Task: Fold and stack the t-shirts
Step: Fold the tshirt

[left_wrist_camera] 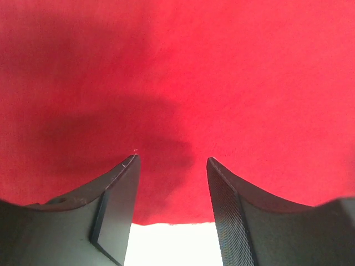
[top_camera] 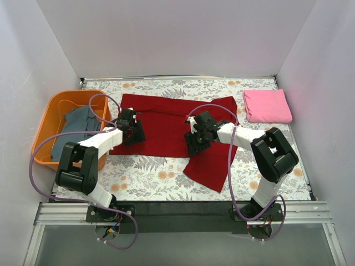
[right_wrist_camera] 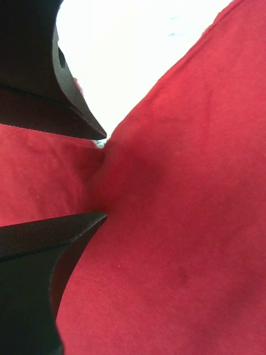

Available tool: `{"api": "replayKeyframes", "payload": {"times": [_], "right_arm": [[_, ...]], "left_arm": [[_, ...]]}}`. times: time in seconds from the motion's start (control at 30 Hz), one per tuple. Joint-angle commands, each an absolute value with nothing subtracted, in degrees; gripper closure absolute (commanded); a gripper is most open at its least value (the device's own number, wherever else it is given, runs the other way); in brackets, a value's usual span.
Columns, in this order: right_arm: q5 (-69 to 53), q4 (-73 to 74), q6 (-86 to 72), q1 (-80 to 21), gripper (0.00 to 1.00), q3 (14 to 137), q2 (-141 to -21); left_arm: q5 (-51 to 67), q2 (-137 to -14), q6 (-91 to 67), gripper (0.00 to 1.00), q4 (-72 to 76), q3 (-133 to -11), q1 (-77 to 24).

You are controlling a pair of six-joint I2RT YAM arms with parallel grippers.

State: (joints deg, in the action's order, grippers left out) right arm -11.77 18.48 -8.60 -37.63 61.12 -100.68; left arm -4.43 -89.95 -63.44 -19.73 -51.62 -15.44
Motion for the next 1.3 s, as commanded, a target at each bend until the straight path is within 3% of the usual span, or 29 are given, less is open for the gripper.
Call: {"api": "replayKeyframes", "payload": {"times": [0.0,0.27,0.57,0.7,0.87,1.03,1.27], "right_arm": [[-12.6,27.4,-6.4,-37.5,0.48,60.6,-100.9],[-16.8,32.6,-6.3,-37.5,0.46,48.5,-94.8],[-15.7,38.1,-5.7,-37.5,0.44,43.6,-83.2],[-11.7,36.6,-4.2,-37.4,0.44,50.1,-78.7],[-6.9,32.4,2.7,-36.8,0.44,60.0,-80.8],[-13.1,23.0,8.9,-35.9,0.42,69.8,-89.0],[-22.1,14.5,12.2,-35.7,0.39,84.8,-107.7]], "left_arm": [[-5.2,-88.9,-67.8,0.52,-25.6,-49.0,-15.5],[5.3,-80.7,-75.1,0.52,-32.7,-38.0,-15.6],[13.8,-60.5,-83.8,0.52,-40.7,-32.8,-16.8],[10.6,-56.6,-84.5,0.49,-40.4,-34.9,-16.8],[0.7,-65.0,-80.1,0.46,-37.3,-43.7,-16.5],[-6.2,-73.4,-72.3,0.46,-30.3,-53.2,-14.0],[-12.3,-78.0,-66.3,0.47,-21.8,-56.0,-12.7]]}}
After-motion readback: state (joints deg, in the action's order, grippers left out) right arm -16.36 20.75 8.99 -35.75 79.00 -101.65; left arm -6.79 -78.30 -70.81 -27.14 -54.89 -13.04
